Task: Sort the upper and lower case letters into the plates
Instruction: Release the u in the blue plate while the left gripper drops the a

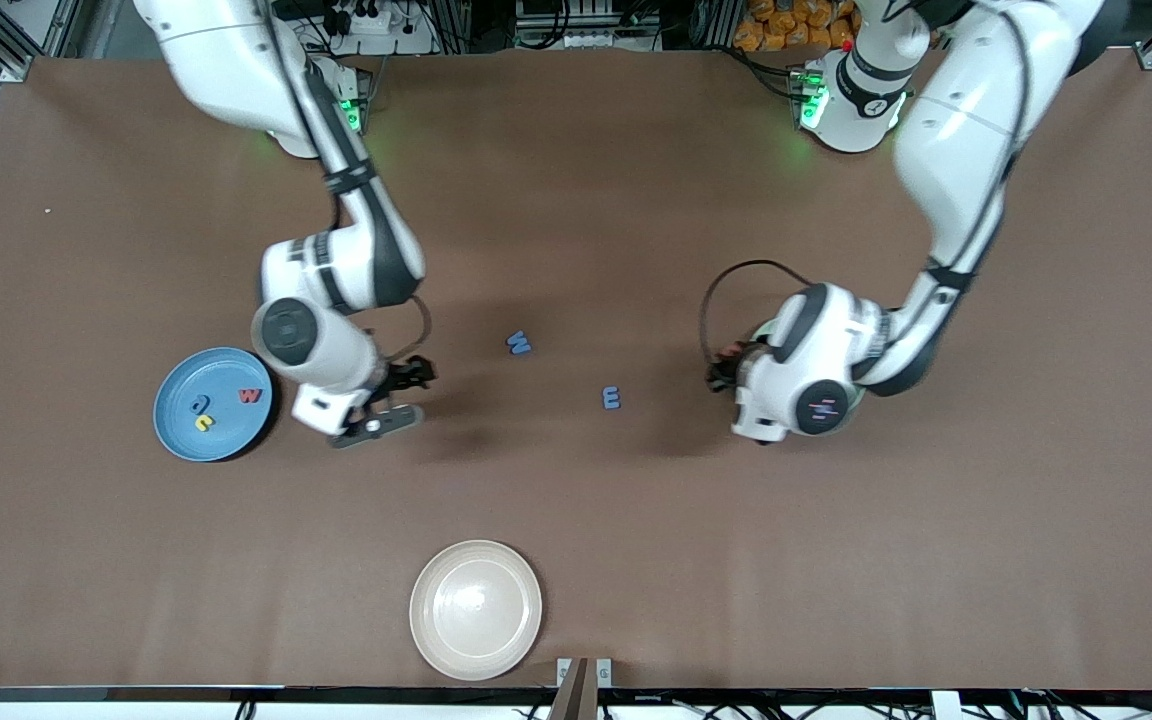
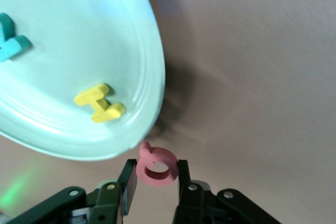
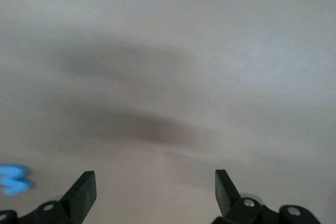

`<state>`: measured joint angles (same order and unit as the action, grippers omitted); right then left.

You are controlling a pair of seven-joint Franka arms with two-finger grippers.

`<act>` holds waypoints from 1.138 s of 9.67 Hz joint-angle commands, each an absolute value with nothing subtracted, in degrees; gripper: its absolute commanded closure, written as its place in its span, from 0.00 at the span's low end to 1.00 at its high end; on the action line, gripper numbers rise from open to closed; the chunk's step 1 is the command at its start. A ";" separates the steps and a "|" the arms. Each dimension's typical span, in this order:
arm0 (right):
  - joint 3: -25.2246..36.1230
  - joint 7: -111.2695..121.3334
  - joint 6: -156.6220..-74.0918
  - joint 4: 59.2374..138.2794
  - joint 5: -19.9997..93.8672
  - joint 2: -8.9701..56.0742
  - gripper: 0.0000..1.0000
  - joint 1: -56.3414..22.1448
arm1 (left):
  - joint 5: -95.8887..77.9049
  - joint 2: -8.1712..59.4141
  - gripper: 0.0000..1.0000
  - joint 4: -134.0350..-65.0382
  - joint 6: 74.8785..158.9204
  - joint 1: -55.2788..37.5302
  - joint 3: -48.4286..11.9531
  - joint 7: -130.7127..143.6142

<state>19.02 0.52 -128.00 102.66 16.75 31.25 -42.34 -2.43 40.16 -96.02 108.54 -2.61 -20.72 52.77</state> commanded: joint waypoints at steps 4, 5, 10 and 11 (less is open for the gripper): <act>18.55 -26.95 -132.68 89.13 17.40 41.74 0.00 -52.55 | -1.41 34.64 0.96 -102.55 109.51 1.03 -21.36 45.48; 16.02 -30.55 -136.80 88.69 17.23 43.05 0.00 -52.56 | -1.41 34.37 0.95 -103.87 109.60 4.80 -21.36 40.22; 11.43 -46.14 -140.36 75.59 16.52 53.87 0.00 -54.66 | -1.67 34.80 0.00 -104.59 110.21 7.91 -22.41 36.38; 11.43 -45.97 -139.84 75.41 16.52 54.05 0.00 -54.67 | -1.84 34.80 0.00 -104.50 110.30 6.69 -22.41 37.17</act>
